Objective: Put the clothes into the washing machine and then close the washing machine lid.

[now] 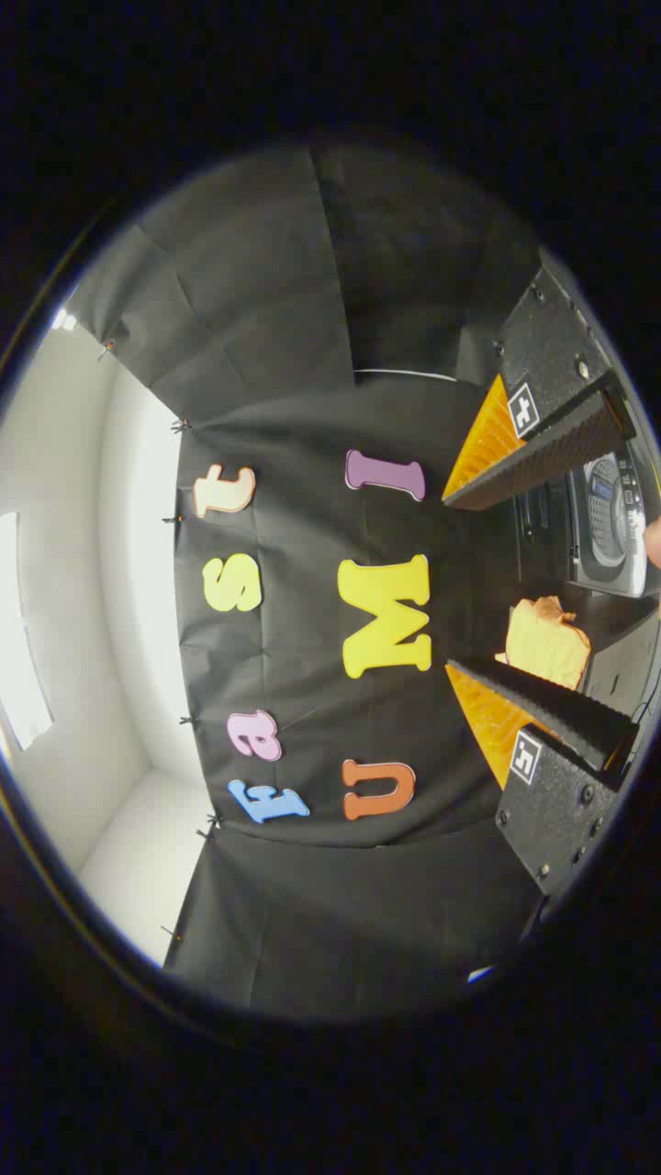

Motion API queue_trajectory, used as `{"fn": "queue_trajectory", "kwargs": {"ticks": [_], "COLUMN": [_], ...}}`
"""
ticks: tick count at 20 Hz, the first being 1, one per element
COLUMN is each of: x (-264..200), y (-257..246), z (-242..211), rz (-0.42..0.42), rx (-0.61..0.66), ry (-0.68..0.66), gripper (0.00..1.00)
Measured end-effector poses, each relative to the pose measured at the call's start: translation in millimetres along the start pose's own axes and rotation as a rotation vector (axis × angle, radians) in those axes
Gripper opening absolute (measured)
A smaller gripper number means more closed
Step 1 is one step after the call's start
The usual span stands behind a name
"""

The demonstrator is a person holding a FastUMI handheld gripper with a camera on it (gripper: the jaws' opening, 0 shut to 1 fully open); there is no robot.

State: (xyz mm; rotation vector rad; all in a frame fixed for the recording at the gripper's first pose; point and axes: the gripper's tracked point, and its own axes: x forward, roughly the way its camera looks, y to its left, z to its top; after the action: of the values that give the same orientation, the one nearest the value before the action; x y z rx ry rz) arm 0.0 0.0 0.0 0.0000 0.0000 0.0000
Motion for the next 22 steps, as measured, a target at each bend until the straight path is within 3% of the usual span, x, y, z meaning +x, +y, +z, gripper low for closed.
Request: {"fn": "queue_trajectory", "kwargs": {"ticks": [5,14,22], "x": [0,3,27], "y": [-16,-22,-2], "z": [2,9,21], "rz": [0.012,0.084,0.038], "rx": [-0.06,0.024,0.015], "ry": [-0.005,-0.023,-0.05], "gripper": [1.0,1.0,1.0]}}
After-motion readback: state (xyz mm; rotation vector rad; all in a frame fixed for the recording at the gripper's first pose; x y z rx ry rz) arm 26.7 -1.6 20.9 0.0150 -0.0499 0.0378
